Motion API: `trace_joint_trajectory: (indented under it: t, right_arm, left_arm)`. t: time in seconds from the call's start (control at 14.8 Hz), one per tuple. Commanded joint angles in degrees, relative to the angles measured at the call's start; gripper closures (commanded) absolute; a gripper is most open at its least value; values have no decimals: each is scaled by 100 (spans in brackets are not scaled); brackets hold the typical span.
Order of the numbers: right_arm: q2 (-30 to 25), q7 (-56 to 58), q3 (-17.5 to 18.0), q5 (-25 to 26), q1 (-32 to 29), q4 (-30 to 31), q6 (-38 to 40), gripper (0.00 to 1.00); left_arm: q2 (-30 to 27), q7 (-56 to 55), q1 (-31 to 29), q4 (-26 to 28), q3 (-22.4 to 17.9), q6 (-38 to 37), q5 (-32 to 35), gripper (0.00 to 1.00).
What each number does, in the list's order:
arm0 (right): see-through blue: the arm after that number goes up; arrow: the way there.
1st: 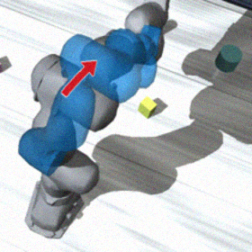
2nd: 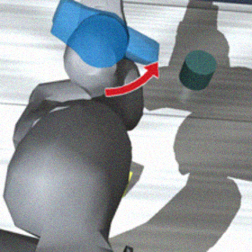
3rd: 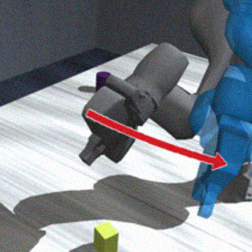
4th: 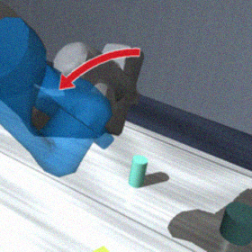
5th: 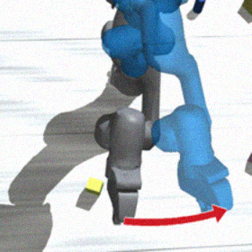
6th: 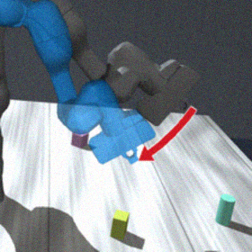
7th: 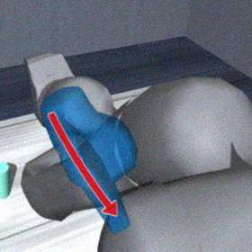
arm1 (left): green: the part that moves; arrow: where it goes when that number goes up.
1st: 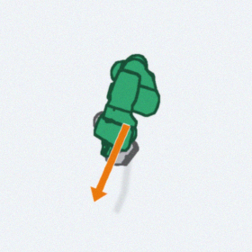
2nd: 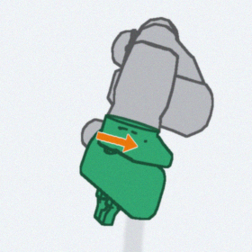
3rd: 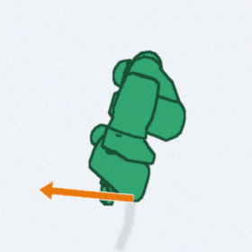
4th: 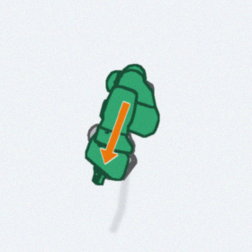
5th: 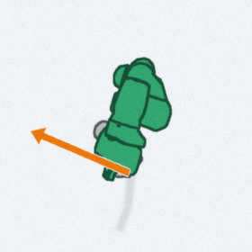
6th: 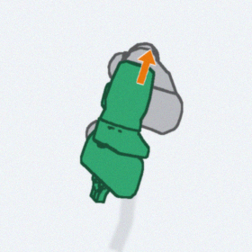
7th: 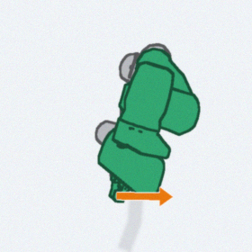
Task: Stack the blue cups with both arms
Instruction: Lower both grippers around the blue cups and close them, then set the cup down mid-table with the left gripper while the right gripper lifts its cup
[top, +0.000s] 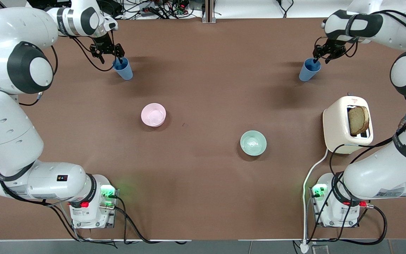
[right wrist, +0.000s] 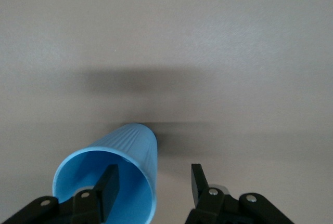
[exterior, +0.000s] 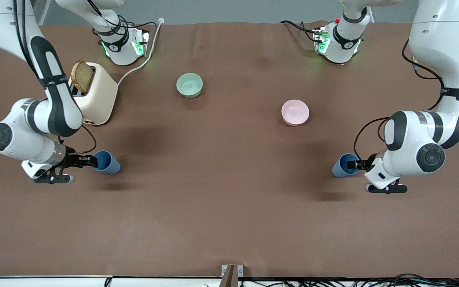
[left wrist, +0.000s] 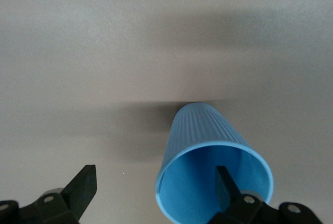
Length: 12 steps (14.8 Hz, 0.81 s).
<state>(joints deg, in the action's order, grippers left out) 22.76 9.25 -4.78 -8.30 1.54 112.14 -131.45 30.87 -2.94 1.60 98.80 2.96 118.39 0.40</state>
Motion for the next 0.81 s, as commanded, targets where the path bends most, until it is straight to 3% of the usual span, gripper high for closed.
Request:
trace_joint_trajectory:
  t: [0.0,0.07,0.2,0.34,0.41,0.61,0.74]
  right_arm:
    - [-87,-46,-6,-93,-4,203,-127,49]
    - [-87,-46,-6,-93,-4,203,-118,60]
    - [-87,-46,-6,-93,-22,203,-92,91]
    - [-96,-46,-6,-93,-39,212,-65,99]
    - [-105,-63,-6,-93,-31,212,-22,100]
    - [-245,-177,-14,-93,-22,177,320,100]
    - [-491,-379,-23,-93,13,81,619,100]
  left_arm:
    - [59,83,42,17,21,70,92,11]
    - [59,83,42,17,21,70,92,32]
    - [68,83,25,-9,21,70,92,67]
    - [68,83,7,-27,21,35,92,95]
    - [59,83,16,-27,21,26,92,99]
    - [-37,65,33,-88,21,0,92,99]
    - [-99,57,103,-535,29,-384,92,99]
